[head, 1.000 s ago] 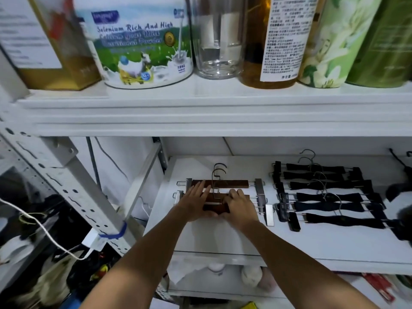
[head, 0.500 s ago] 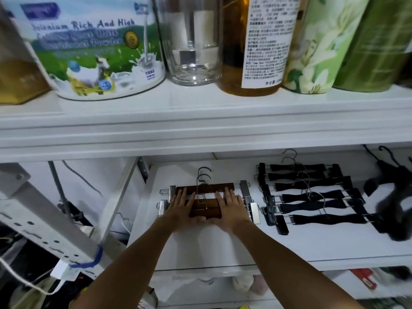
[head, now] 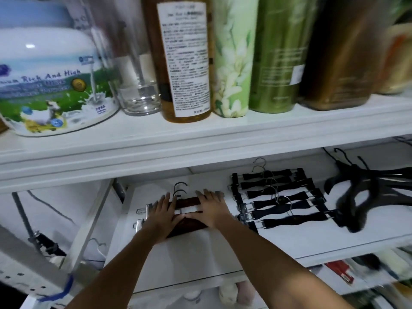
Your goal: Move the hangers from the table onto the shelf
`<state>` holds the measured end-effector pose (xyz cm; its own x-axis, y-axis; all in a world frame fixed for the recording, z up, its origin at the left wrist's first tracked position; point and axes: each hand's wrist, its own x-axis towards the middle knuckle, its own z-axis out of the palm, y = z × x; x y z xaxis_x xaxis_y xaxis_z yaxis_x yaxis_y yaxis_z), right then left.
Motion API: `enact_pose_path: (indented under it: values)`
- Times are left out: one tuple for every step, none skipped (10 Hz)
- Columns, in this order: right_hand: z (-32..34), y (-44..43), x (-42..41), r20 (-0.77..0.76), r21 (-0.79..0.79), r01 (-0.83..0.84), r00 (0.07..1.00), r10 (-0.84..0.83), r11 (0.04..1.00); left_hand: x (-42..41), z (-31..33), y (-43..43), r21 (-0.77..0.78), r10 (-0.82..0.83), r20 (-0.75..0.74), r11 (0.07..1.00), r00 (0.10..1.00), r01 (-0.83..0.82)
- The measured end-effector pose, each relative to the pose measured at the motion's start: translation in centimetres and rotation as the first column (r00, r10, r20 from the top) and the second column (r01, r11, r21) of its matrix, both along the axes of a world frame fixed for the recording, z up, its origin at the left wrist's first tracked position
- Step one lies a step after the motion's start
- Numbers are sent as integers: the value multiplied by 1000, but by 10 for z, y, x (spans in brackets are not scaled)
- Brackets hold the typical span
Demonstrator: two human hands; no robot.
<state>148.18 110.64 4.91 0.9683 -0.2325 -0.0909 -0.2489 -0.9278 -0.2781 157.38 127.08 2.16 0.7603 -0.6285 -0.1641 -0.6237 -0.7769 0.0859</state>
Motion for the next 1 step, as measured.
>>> enact_pose_path:
  values:
    - [15,-22,-18,29,33,32,999,-33,999,-13,18,-25,-32,-31,101,999,994,35]
